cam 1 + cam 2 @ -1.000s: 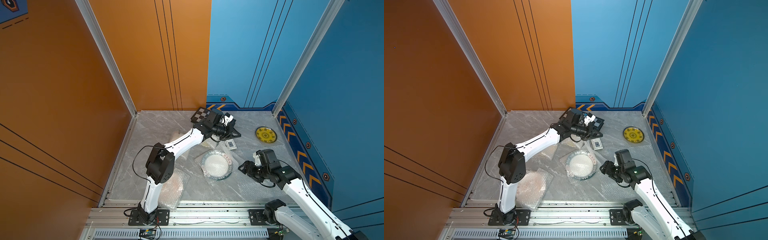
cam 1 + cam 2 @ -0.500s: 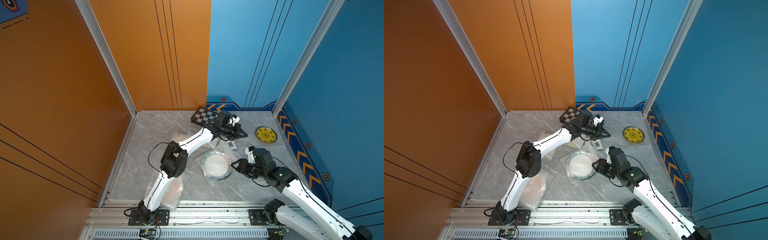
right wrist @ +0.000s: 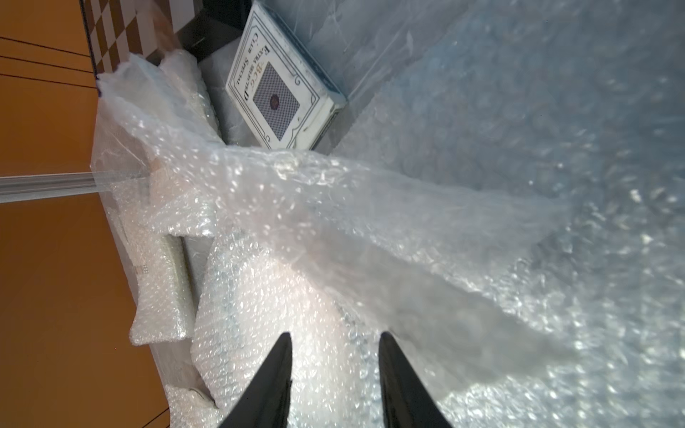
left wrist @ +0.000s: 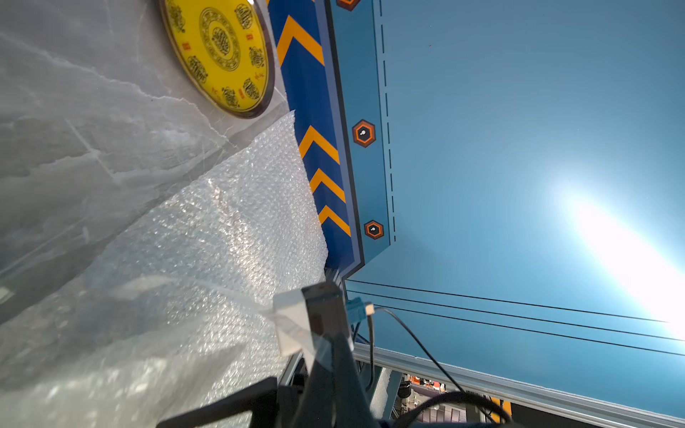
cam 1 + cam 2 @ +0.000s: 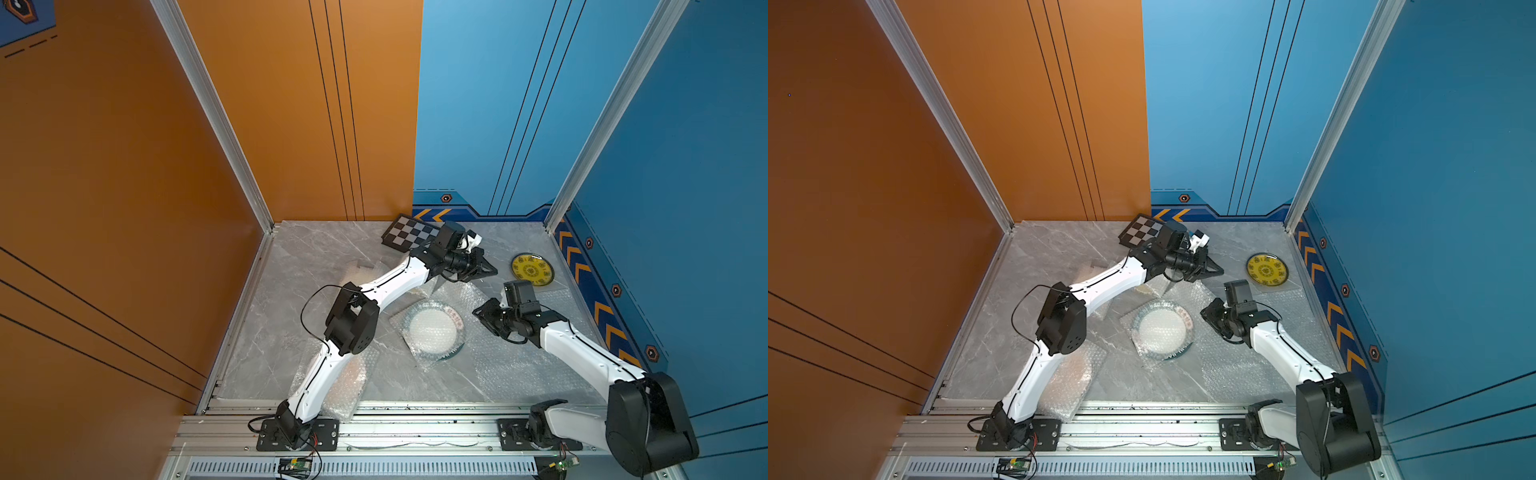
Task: Unpack dinner plates from bubble wrap
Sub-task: Unwrap the bubble wrap at the center of the board.
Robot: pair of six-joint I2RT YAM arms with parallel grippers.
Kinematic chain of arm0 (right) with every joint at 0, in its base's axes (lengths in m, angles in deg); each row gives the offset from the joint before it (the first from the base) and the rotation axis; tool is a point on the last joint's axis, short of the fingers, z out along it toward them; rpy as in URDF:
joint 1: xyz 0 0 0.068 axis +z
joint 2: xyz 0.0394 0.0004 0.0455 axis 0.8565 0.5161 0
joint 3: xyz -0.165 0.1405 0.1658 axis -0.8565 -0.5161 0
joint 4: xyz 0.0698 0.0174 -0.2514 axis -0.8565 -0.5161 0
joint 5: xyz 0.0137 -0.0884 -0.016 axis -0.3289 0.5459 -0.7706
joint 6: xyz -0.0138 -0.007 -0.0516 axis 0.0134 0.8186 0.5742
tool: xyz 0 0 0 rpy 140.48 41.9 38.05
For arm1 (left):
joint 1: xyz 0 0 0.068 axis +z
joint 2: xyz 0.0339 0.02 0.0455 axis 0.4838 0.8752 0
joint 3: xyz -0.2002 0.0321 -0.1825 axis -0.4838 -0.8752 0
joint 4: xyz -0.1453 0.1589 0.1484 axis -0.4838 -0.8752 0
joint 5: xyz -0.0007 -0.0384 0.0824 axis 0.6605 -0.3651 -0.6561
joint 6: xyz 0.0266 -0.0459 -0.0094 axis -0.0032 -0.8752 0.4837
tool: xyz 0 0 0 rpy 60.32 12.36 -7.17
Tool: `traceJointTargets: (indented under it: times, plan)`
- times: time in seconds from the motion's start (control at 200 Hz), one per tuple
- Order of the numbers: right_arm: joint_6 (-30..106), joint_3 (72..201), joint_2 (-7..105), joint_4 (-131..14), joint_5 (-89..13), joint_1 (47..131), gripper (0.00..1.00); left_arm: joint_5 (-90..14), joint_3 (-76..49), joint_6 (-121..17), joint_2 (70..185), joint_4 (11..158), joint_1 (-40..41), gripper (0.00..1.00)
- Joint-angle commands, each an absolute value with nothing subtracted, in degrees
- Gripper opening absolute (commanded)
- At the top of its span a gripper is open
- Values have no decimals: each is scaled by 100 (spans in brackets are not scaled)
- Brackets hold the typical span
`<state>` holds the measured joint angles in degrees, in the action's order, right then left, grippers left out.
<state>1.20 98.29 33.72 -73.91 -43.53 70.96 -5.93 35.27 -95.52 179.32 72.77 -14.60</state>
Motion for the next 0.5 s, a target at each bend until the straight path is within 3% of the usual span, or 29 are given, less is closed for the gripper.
traceJointTargets:
  times: [0.0, 0.42, 0.496]
  plan:
    - [148, 10031, 3650, -7268, -4208, 6944, 40, -441, 3098, -9315, 17463, 7240, -1379, 2]
    - [218, 9890, 3990, -7187, -4516, 6425, 40, -433, 1610, -8905, 16730, 6840, -1125, 1]
    - [219, 9899, 3960, -7198, -4595, 6412, 41, -521, 1341, -8694, 16569, 6549, -1088, 13]
